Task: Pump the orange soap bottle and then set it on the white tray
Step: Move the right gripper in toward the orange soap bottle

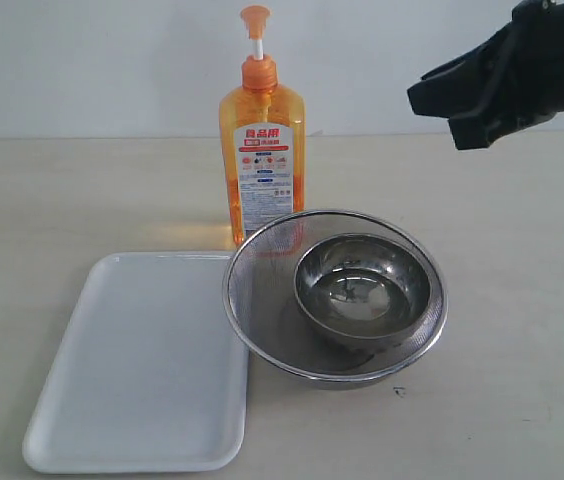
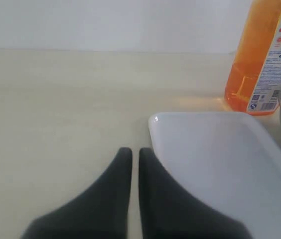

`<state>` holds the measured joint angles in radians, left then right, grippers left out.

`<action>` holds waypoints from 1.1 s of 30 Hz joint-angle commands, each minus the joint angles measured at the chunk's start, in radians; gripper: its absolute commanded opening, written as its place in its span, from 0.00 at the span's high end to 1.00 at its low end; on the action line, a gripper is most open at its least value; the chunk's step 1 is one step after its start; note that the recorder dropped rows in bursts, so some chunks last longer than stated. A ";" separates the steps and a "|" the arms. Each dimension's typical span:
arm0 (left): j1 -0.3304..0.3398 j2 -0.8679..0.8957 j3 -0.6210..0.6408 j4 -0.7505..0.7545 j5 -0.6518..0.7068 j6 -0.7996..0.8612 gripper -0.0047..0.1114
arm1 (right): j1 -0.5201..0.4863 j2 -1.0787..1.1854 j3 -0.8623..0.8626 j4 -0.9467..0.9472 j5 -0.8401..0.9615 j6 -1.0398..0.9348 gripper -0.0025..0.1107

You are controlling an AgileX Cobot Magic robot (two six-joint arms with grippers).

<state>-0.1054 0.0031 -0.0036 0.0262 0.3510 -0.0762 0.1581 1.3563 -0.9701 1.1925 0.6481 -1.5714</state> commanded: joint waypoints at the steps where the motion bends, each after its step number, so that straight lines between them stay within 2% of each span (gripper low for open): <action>1: 0.003 -0.003 0.004 -0.008 0.001 -0.002 0.92 | -0.025 0.108 -0.055 0.090 0.039 -0.026 0.39; 3: 0.003 -0.003 0.004 -0.008 0.001 -0.002 0.92 | -0.046 0.176 -0.053 0.278 0.091 -0.210 0.25; 4: 0.003 -0.003 0.004 -0.008 0.001 -0.002 0.92 | -0.059 0.215 -0.050 0.351 0.141 -0.316 0.22; 6: 0.003 -0.003 0.004 -0.008 0.001 -0.002 0.92 | -0.067 0.277 -0.056 0.393 0.213 -0.433 0.23; 9: 0.003 -0.003 0.004 -0.008 0.001 -0.002 0.92 | -0.067 0.332 -0.095 0.395 0.264 -0.440 0.24; 11: 0.003 -0.003 0.004 -0.008 0.001 -0.002 0.92 | -0.067 0.371 -0.101 0.453 0.340 -0.551 0.24; 16: 0.003 -0.003 0.004 -0.008 0.001 -0.002 0.92 | -0.079 0.470 -0.142 0.545 0.452 -0.557 0.24; 21: 0.003 -0.003 0.004 -0.008 0.001 -0.002 0.92 | -0.079 0.539 -0.186 0.552 0.506 -0.557 0.24; 29: 0.003 -0.003 0.004 -0.008 0.001 -0.002 0.92 | -0.067 0.574 -0.257 0.552 0.492 -0.557 0.24; 33: 0.003 -0.003 0.004 -0.008 0.001 -0.002 0.92 | -0.024 0.595 -0.302 0.504 0.384 -0.557 0.24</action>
<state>-0.1054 0.0031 -0.0036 0.0262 0.3510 -0.0762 0.1056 1.9386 -1.2412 1.7302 1.1001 -2.1184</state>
